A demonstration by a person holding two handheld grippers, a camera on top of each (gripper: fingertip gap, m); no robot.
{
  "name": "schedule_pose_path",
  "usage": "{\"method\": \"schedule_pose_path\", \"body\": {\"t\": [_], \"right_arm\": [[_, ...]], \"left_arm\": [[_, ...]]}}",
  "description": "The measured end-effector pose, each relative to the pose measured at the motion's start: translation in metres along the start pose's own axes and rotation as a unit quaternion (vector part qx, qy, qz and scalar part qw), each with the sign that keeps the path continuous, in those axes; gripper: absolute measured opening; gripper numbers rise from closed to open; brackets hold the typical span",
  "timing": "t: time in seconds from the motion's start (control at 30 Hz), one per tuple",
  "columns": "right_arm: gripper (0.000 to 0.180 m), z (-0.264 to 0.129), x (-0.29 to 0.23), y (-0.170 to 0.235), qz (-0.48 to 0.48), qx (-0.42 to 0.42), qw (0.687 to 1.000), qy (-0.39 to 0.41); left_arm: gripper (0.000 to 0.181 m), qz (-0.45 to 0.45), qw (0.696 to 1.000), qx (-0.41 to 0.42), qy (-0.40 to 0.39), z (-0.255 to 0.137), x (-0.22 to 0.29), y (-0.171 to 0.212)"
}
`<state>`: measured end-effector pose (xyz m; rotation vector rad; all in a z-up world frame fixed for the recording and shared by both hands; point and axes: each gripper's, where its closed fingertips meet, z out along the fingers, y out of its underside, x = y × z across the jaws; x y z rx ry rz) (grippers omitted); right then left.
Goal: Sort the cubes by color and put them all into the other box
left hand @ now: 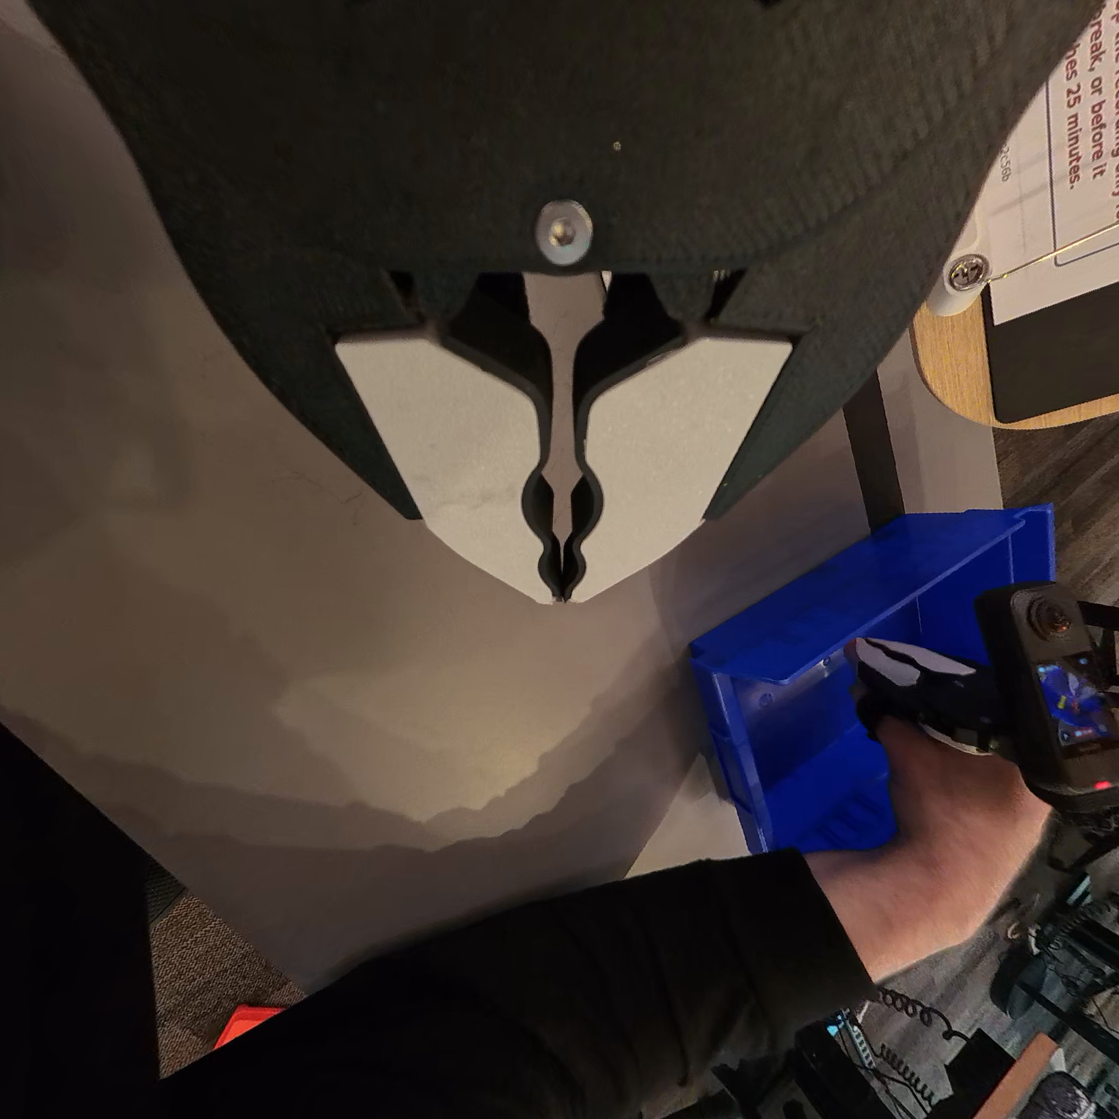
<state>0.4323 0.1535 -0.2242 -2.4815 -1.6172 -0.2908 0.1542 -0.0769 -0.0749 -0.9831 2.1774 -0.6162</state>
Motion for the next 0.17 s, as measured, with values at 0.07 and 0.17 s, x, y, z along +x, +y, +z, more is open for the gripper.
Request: {"method": "schedule_pose_path", "body": {"t": [0.07,0.17], "right_arm": [[0.000,-0.001,0.003,0.001,0.004,-0.008,1.000,0.008],[0.000,-0.012,0.008,0.009,0.029,-0.012,0.999,0.020]], "left_arm": [[0.000,0.000,1.000,-0.001,-0.002,0.000,-0.001,0.001],[0.000,-0.006,1.000,-0.013,-0.018,-0.006,-0.004,0.005]]}}
